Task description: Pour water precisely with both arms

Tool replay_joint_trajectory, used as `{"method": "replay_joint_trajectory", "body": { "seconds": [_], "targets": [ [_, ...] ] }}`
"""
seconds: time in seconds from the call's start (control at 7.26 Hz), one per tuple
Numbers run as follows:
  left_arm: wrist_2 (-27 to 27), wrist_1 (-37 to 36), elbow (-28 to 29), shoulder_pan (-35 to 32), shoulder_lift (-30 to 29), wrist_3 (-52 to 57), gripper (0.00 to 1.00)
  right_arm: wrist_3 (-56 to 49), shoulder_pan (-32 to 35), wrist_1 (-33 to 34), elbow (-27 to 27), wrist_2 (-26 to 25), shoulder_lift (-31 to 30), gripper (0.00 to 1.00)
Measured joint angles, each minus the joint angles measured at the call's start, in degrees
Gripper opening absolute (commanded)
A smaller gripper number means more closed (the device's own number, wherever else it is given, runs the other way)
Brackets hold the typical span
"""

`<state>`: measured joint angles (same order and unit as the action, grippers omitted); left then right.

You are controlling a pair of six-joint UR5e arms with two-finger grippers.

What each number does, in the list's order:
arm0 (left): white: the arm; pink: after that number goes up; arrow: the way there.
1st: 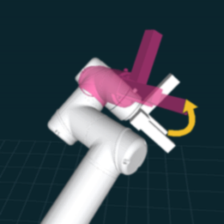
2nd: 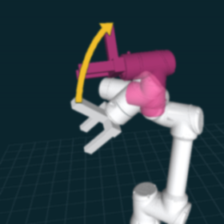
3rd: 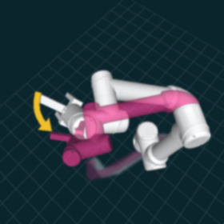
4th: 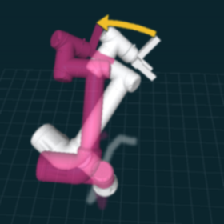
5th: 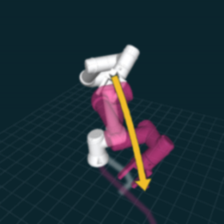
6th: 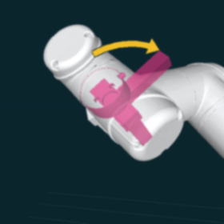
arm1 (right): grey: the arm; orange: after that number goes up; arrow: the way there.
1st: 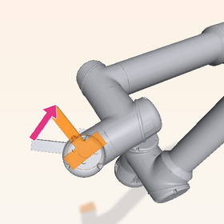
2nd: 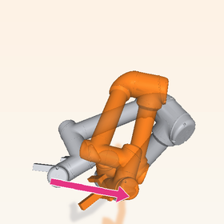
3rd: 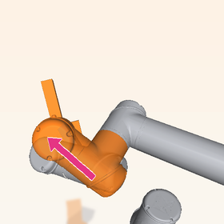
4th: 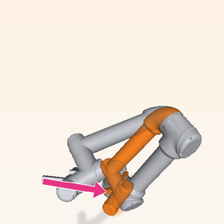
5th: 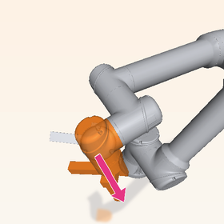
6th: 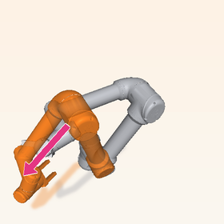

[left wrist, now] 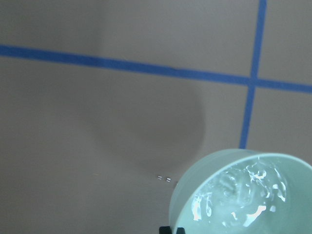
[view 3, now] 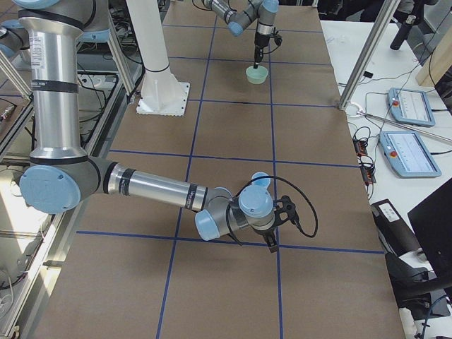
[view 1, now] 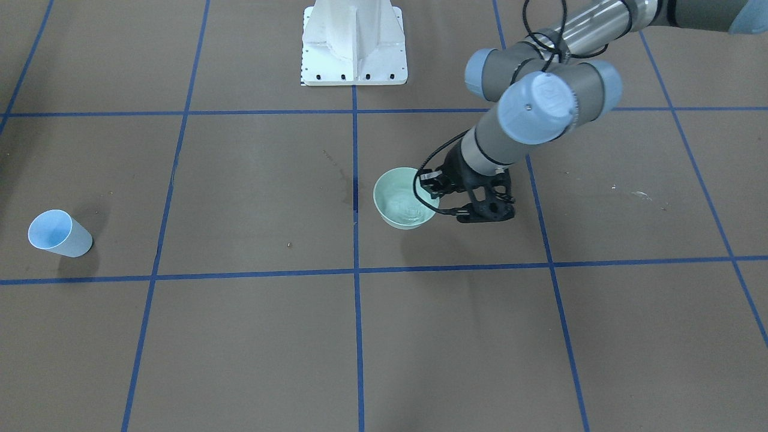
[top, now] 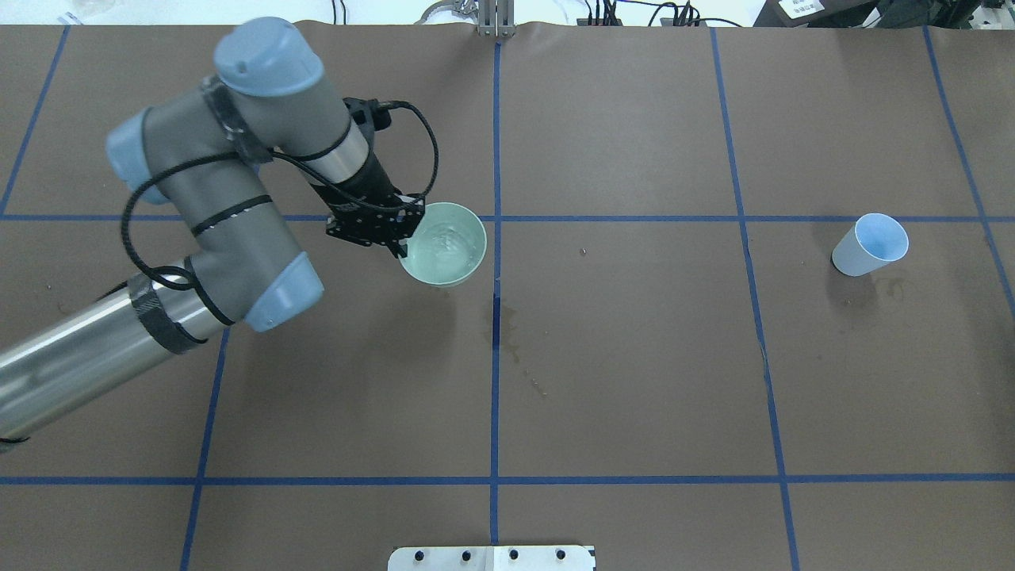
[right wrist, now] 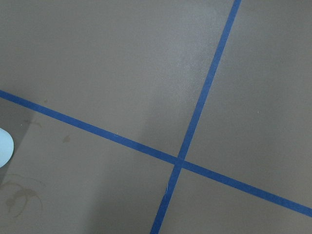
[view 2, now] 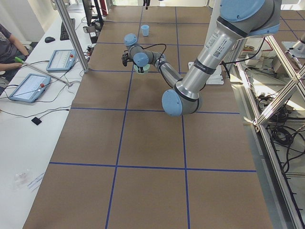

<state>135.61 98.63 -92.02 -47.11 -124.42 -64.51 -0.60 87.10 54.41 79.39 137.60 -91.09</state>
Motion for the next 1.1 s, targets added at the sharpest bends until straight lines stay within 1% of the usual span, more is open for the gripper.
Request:
{"method": "replay_joint_trajectory", "body": {
  "seconds": [0.14, 0.28, 0.55, 0.69, 0.83, 1.1],
  "targets": [
    [1.1, 0.1, -3.0, -2.8, 6.1, 6.3, 0.0, 0.4, 0.0, 0.1, 0.0, 0.2, -0.1, 0.99],
    [1.8, 0.3, -4.2, -6.1, 11.9, 14.5, 0.0, 0.8, 0.0, 0.5, 0.0, 0.5, -0.3, 1.0],
    [3.5, 0.4, -4.2, -13.5, 22.0, 32.8, 0.0, 0.9, 0.0, 1.3, -0.4, 1.6, -0.3, 1.0],
    [3.8, 0.3, -3.2, -16.2, 25.5, 40.1, 0.0, 0.7, 0.0, 1.4, -0.3, 2.0, -0.2, 1.0],
    [3.9, 0.5, -1.4, -17.6, 27.5, 44.8, 0.0, 0.3, 0.0, 1.5, -0.4, 2.2, 0.0, 1.0],
    [3.8, 0.8, 2.0, -18.4, 29.1, 48.9, 0.0, 0.0, -0.1, 1.6, -0.5, 2.1, 0.3, 1.0]
  ]
}}
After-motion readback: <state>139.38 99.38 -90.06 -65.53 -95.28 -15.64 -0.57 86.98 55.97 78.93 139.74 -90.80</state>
